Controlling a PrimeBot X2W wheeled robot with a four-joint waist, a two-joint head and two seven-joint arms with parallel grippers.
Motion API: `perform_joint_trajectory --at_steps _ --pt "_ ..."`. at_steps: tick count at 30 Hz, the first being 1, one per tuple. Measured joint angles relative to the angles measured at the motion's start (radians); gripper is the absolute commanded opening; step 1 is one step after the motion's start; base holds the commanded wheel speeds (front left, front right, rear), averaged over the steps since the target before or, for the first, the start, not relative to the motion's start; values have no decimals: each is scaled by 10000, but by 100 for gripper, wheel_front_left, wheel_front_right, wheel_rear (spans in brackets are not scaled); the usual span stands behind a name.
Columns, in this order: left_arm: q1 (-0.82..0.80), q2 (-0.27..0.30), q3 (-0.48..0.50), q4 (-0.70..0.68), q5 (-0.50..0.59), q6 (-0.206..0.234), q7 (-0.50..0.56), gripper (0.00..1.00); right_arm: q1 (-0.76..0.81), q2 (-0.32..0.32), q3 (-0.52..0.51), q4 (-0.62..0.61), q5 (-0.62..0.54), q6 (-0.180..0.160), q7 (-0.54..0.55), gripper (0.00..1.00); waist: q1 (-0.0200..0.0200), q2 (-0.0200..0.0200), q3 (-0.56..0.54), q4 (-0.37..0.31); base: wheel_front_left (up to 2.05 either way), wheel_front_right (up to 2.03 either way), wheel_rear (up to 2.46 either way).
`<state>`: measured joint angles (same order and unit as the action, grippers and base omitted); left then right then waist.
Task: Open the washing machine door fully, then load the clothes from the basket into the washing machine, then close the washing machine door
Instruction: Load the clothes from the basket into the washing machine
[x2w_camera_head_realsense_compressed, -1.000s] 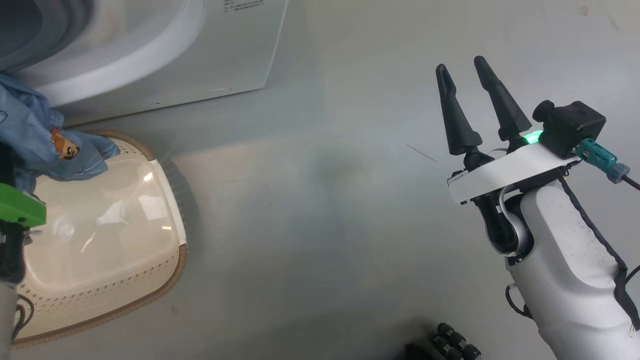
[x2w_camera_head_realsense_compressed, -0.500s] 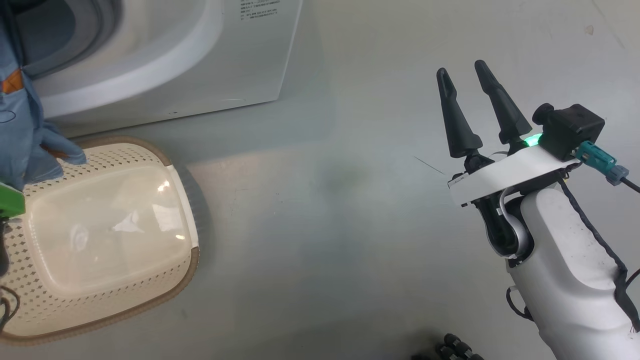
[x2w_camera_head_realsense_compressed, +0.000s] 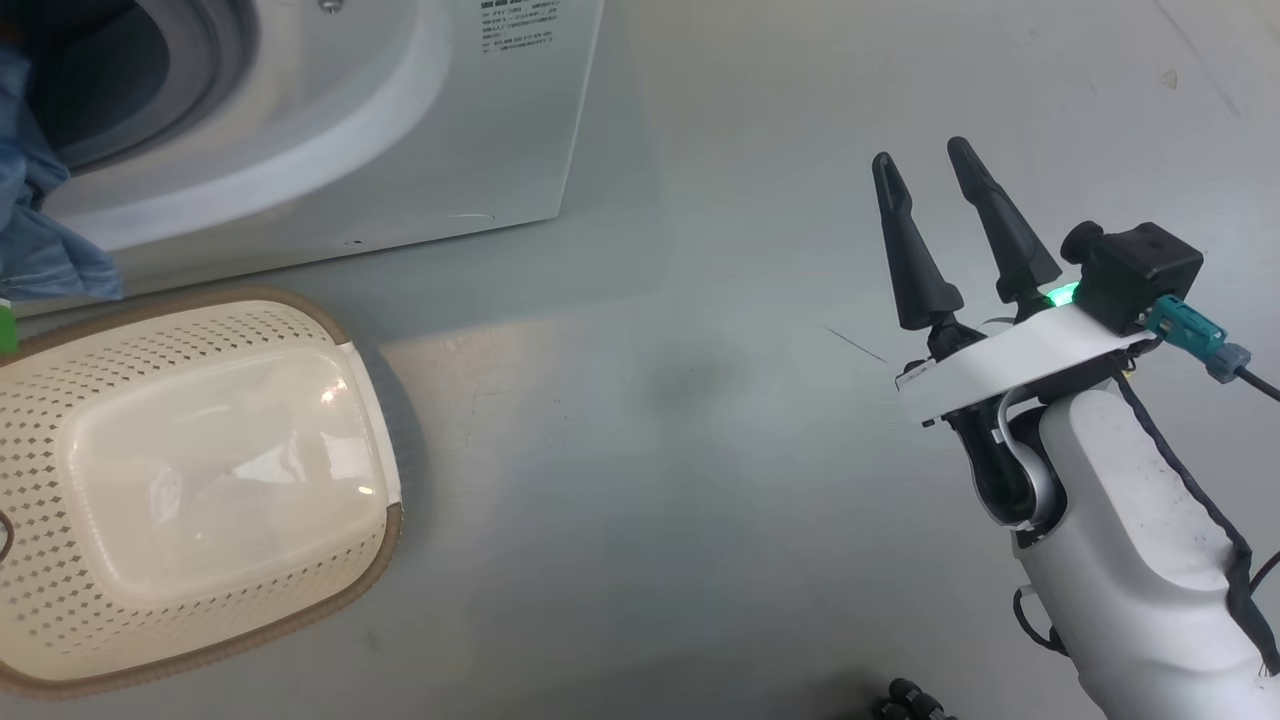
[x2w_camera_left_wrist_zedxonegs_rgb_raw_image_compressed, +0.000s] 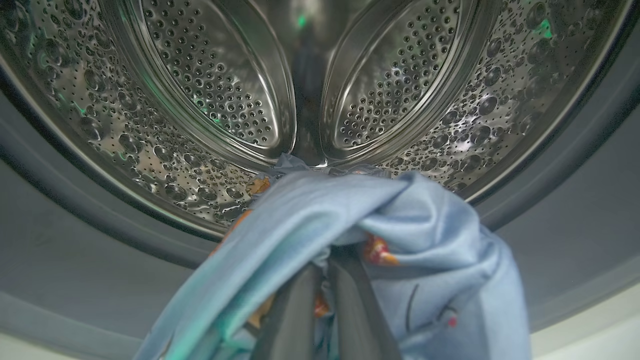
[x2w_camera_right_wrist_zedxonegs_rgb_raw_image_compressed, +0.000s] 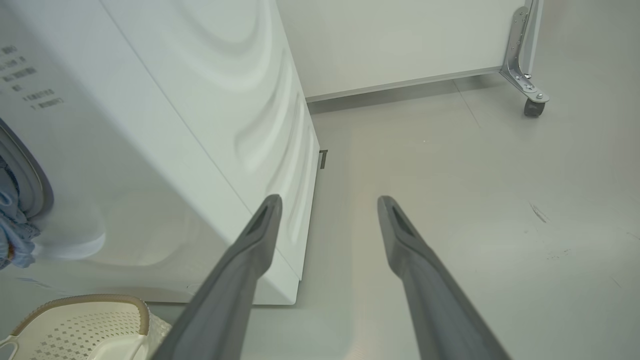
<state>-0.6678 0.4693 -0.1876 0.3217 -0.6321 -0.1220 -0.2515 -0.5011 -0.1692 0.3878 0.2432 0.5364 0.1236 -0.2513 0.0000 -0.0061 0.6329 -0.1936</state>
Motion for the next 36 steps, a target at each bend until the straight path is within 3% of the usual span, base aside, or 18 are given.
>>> perform_joint_trajectory --at_steps 10,26,36 --pt "-212 17 -224 232 -6 0 0 0 75 13 288 6 15 0 0 100 0 0 -28 -135 0 0 0" --pt "-2847 780 -453 1743 240 0 1070 0 51 194 458 -23 96 0 0 100 0 0 424 -916 0 0 0" --pt "-4887 719 -259 1285 1250 0 -46 0 45 209 236 -79 100 0 0 100 0 0 766 -1282 0 0 0"
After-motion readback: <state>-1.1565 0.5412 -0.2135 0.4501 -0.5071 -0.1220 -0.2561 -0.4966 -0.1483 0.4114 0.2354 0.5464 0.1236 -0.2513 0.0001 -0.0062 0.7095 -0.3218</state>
